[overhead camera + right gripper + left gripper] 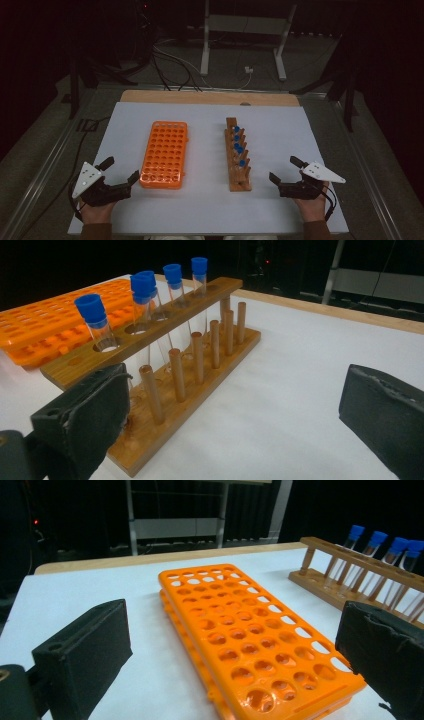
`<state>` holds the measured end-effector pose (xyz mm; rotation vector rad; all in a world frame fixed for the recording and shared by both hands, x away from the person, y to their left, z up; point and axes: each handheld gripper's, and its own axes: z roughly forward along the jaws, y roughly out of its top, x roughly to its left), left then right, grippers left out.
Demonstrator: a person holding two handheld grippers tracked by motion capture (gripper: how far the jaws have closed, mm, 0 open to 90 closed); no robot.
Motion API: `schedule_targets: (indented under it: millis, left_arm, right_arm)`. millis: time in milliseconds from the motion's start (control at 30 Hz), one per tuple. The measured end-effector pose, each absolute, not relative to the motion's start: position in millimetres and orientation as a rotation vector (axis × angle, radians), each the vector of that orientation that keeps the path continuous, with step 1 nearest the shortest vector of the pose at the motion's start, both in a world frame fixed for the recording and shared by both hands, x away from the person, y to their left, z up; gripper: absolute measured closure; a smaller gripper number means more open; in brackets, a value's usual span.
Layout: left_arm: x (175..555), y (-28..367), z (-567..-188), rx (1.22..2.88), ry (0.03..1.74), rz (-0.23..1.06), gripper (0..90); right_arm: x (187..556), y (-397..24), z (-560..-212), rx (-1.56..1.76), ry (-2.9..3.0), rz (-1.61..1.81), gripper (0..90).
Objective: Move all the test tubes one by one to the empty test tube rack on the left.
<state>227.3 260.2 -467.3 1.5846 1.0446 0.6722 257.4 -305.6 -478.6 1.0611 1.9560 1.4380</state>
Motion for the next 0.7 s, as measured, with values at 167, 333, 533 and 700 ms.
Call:
schedule_targets:
  millis: [167, 333, 533, 700]
  left_arm:
    - [227.7, 265.1, -466.6, 1.582, 1.065, 0.659, 3.3]
    - [227.6, 264.4, -467.2, 1.563, 1.075, 0.664, 2.7]
    - [226.0, 261.4, -466.7, 1.568, 1.068, 0.655, 2.5]
    - [226.2, 260.6, -467.6, 1.575, 1.073, 0.657, 2.5]
  right_arm:
    - [258.1, -304.1, -479.4, 1.061, 1.966, 1.44, 0.0]
    - [258.6, -299.8, -479.7, 1.056, 1.981, 1.468, 0.0]
    - [257.5, -289.1, -472.2, 1.054, 2.003, 1.495, 0.0]
    - [259.5, -273.2, -463.5, 1.028, 2.064, 1.486, 5.5]
